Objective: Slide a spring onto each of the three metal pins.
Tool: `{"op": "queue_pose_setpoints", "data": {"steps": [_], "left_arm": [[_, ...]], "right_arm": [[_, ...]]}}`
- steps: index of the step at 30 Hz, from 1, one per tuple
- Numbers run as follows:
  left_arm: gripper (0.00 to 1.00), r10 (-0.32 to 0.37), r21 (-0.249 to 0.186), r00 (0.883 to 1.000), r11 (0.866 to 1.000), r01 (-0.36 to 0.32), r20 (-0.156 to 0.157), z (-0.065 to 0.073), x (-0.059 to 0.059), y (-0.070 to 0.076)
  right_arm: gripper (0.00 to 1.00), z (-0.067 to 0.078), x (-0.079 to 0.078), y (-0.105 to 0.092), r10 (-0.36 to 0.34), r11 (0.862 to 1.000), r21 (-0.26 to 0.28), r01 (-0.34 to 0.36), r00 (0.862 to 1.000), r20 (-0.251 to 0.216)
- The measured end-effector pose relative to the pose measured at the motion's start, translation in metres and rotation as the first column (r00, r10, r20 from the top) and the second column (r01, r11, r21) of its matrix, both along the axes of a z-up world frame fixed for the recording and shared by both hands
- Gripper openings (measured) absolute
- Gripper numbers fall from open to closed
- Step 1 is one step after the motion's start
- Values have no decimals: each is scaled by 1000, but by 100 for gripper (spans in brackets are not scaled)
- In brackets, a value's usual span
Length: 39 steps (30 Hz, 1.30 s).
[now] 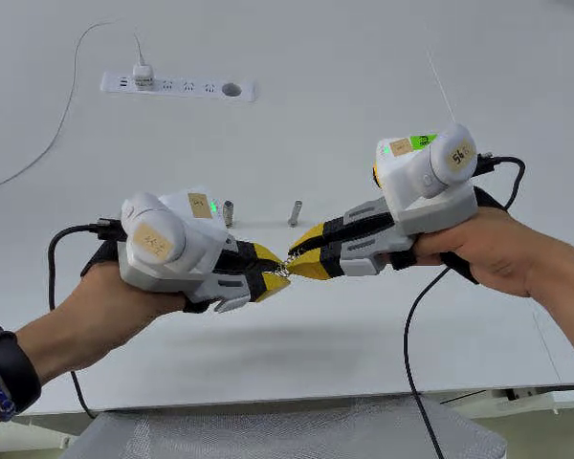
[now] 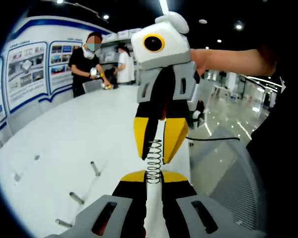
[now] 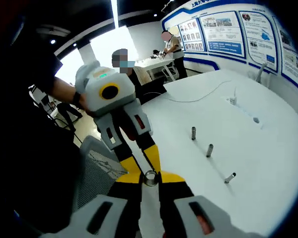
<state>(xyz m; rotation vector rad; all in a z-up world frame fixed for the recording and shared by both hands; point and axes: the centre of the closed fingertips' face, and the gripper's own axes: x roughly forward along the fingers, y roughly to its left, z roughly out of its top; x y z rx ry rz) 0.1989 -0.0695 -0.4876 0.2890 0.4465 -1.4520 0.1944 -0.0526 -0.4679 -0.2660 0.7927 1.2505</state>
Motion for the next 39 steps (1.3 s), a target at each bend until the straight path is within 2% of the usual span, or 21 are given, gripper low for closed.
{"op": "queue_pose_setpoints", "data": {"steps": [2, 5, 13, 17, 28, 31, 33, 35, 39], "left_arm": [[9, -7, -8, 1000, 1000, 7, 2, 4, 0, -3], [9, -21, -17, 1000, 1000, 22, 10, 7, -2, -8], [9, -51, -21, 998, 998, 52, 24, 12, -5, -12], [9, -69, -14, 997, 998, 69, 33, 12, -8, -12], [9, -73, -24, 997, 997, 73, 16, 14, -10, -11], [9, -74, -30, 997, 997, 75, 12, 14, -10, -11], [9, -77, -37, 997, 996, 77, 7, 14, -10, -11], [9, -81, -44, 997, 996, 81, -3, 14, -10, -11], [9, -84, -46, 996, 995, 84, -6, 13, -11, -11]], "right_arm": [[18, 1, -3, 1, 58, 998, -38, -57, 998, 26], [19, 1, -3, -1, 94, 993, -73, -91, 995, 34], [18, 6, -4, -3, 180, 977, -123, -172, 982, 53], [18, 3, -8, -3, 233, 963, -153, -222, 971, 58], [13, 2, -8, -5, 303, 940, -185, -286, 950, 73], [13, 1, -8, -6, 334, 928, -207, -310, 938, 93], [13, -1, -9, -9, 362, 914, -233, -331, 926, 106], [13, -2, -10, -9, 374, 910, -236, -341, 921, 108], [12, -1, -10, -7, 371, 912, -228, -340, 922, 109]]}}
